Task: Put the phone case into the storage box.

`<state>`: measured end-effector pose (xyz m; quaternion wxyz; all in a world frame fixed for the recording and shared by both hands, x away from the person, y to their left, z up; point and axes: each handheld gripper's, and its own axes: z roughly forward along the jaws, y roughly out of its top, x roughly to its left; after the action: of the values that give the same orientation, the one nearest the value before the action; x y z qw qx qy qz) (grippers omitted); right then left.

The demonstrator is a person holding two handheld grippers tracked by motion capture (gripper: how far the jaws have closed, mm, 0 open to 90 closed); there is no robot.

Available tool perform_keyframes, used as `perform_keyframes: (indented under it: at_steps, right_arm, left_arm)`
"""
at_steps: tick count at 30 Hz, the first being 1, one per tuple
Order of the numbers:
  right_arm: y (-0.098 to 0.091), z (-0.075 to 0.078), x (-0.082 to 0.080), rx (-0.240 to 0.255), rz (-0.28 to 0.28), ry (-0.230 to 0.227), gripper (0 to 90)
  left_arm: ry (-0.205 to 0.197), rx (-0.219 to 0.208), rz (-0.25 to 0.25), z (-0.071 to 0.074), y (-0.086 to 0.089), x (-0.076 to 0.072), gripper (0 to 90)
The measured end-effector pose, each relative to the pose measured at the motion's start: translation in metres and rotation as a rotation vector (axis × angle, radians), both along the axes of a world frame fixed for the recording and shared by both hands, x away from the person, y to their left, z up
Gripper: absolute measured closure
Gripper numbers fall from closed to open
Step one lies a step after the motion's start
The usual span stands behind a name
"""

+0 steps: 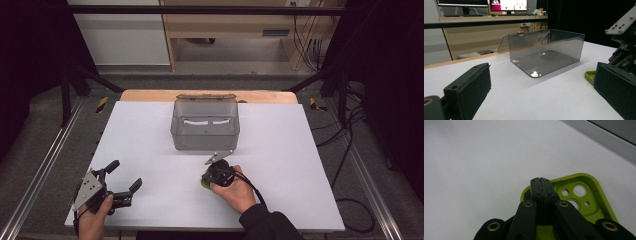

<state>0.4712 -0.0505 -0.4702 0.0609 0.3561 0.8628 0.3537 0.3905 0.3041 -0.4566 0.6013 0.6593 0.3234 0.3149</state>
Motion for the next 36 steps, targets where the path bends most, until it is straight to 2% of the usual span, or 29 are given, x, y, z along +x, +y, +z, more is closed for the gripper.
perform_keyframes:
  at_steps: [7,12,16,19,25,27,29,32,34,36]
  right_arm:
    - [0.001,0.000,0.001,-0.013,0.011,-0.019,90.0]
    - [-0.007,0.008,-0.007,-0.046,0.033,-0.079,90.0]
    - [-0.020,0.016,-0.020,-0.092,0.058,-0.124,90.0]
    - [-0.037,0.021,-0.032,-0.094,0.055,-0.138,90.0]
    - [-0.055,0.026,-0.045,-0.115,0.065,-0.163,86.9]
    - [-0.060,0.027,-0.049,-0.125,0.068,-0.174,81.8]
    - [-0.066,0.028,-0.053,-0.126,0.062,-0.191,72.4]
    - [-0.073,0.029,-0.056,-0.107,0.041,-0.207,57.0]
    - [-0.075,0.028,-0.057,-0.095,0.048,-0.214,47.8]
    - [-0.075,0.026,-0.058,-0.101,0.045,-0.192,34.0]
  left_arm:
    - [0.001,0.001,0.001,0.000,0.000,0.000,0.9]
    - [0.003,0.000,0.003,0.000,0.001,0.000,0.9]
    - [0.005,0.003,0.002,0.000,0.000,0.000,0.9]
    - [0.005,0.005,0.003,-0.001,0.000,0.000,0.9]
    - [0.009,0.012,0.005,-0.001,-0.001,0.001,0.9]
    - [0.010,0.012,0.005,-0.001,-0.001,0.001,0.9]
    - [0.011,0.012,0.005,-0.001,-0.001,0.001,0.9]
    - [0.011,0.012,0.006,-0.001,-0.001,0.001,0.9]
    - [0.013,0.013,0.006,-0.001,-0.002,0.001,0.9]
    - [0.013,0.015,0.005,-0.001,-0.002,0.000,0.9]
